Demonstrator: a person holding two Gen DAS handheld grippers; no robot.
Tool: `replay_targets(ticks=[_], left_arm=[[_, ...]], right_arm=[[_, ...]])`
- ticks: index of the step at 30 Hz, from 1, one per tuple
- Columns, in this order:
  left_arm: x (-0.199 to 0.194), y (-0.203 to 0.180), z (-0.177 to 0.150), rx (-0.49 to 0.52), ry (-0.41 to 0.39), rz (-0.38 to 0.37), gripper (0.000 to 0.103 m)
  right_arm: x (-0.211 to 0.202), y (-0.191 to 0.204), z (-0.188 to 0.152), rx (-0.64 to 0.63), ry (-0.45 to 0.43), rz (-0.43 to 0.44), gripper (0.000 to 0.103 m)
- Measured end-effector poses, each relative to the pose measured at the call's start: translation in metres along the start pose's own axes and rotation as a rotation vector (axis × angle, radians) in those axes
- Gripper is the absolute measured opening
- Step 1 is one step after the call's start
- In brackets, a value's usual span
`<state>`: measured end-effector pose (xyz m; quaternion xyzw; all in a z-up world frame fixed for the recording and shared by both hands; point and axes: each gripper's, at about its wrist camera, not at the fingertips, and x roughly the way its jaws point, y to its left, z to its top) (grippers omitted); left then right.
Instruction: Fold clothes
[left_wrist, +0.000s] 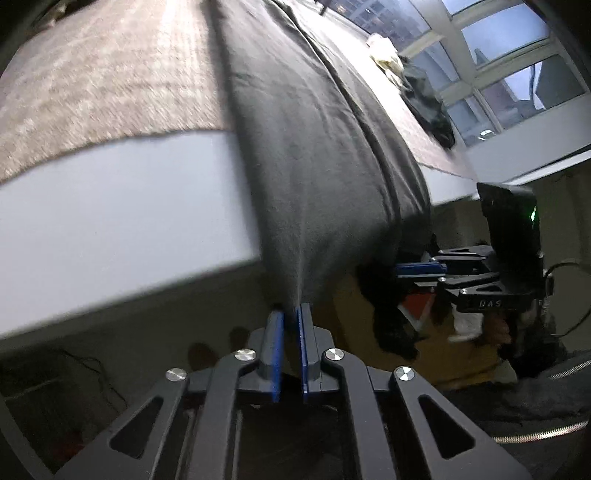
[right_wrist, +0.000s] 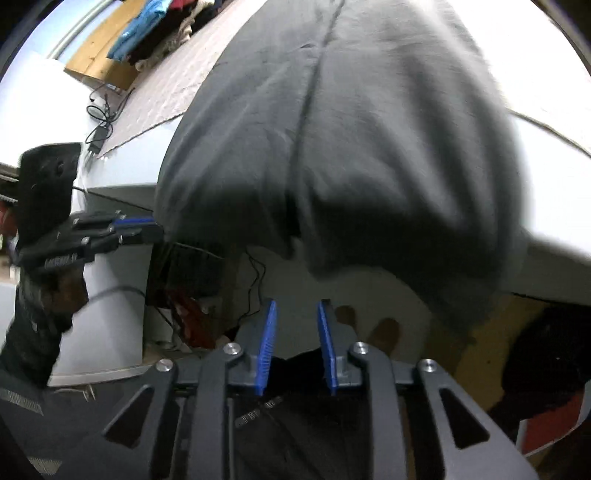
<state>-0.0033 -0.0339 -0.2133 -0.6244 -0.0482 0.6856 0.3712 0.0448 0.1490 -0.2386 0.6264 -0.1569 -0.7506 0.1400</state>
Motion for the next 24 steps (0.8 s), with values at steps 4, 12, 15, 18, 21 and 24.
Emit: replay_targets(ticks=[4,12,15,18,21,24], left_arm=[[-0.001,-0.002,0.001,0.009,0.01,0.021,0.024],[0.008,-0.013,0.009,0.022,0.047,0.048,0.027],[-0.005,-0.026,-0.003,-0.002,0.028,0.021,0.027],[0.004,-0.064,0.003,0.072,0.037,-0.008,0.027],[0.033,-0.102,0.022,0.178,0.046,0.022,0.027],[0.061,-0.121,0.04,0.211,0.051,0.056,0.027]], right_arm=[[-0.03,-0.058,-0.008,0.155,-0.113,-0.025,0.046],[-0.034,-0.109,0.014,0.144,-0.122,0.06,0.046],[-0.04,-0.112,0.014,0.144,-0.148,0.113,0.046],[-0.042,-0.123,0.014,0.164,-0.168,0.144,0.046],[-0.042,-0.133,0.014,0.158,-0.164,0.159,0.046],[-0.036,-0.125,0.016,0.133,-0.158,0.16,0.046]])
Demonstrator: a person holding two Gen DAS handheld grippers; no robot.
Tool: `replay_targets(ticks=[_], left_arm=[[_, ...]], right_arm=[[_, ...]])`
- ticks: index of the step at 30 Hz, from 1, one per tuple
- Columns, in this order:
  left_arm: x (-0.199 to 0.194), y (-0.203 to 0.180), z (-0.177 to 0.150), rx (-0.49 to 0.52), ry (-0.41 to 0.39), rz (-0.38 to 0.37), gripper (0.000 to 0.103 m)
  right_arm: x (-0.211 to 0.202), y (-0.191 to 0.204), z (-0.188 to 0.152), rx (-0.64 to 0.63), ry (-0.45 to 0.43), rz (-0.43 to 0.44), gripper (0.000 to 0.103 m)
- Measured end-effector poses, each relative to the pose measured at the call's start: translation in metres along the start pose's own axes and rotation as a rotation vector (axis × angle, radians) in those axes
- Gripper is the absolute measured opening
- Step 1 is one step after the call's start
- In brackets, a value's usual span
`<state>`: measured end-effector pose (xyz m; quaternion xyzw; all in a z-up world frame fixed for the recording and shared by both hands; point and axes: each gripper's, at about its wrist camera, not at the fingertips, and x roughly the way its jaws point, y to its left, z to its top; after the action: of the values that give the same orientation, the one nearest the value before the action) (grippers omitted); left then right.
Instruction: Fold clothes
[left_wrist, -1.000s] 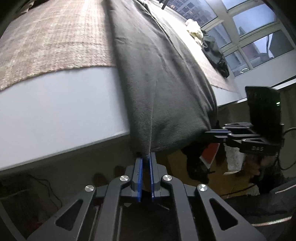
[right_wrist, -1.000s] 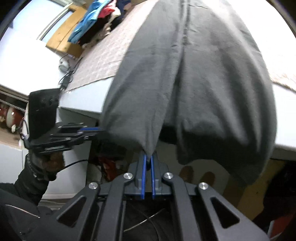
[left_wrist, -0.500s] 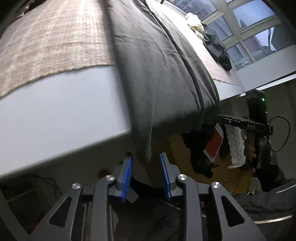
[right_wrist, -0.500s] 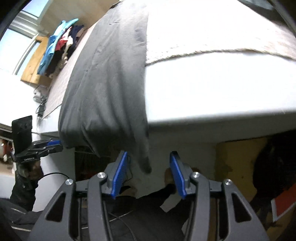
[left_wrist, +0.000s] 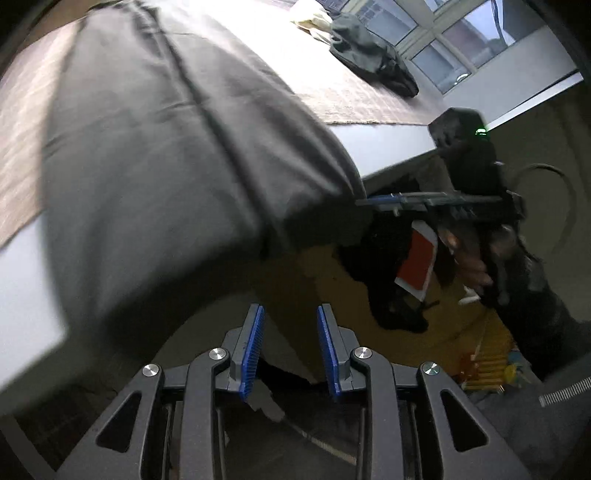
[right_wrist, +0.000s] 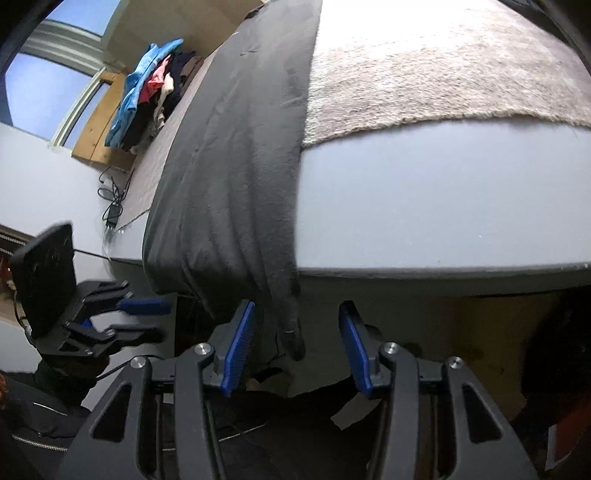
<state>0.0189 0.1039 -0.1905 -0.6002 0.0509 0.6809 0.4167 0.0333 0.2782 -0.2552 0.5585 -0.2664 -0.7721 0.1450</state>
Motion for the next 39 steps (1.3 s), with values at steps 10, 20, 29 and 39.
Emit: replay_targets(ticks=[10,20,29,39], left_arm=[[0.026,-0.003,0.023,-0.026,0.031,0.092,0.027],[0.012,-0.002,0.023,-0.045,-0.002,0.016,0.006],[0.0,0.001,0.023,-0.061,-0.014,0.014,0.006],[-0.012,0.021,-0.031,-0.162,0.015,0.081,0.021]], right_arm=[[0.018,0.022,-0.002,-0.141,0.028,-0.06,0.046],[0.022,0.011,0.004,-0.139,0.062,0.038,0.047],[0.03,0.02,0.002,-0.163,0.082,0.097,0.005],[0.019,0.006,-0.001,-0.159,0.113,0.0,0.038]])
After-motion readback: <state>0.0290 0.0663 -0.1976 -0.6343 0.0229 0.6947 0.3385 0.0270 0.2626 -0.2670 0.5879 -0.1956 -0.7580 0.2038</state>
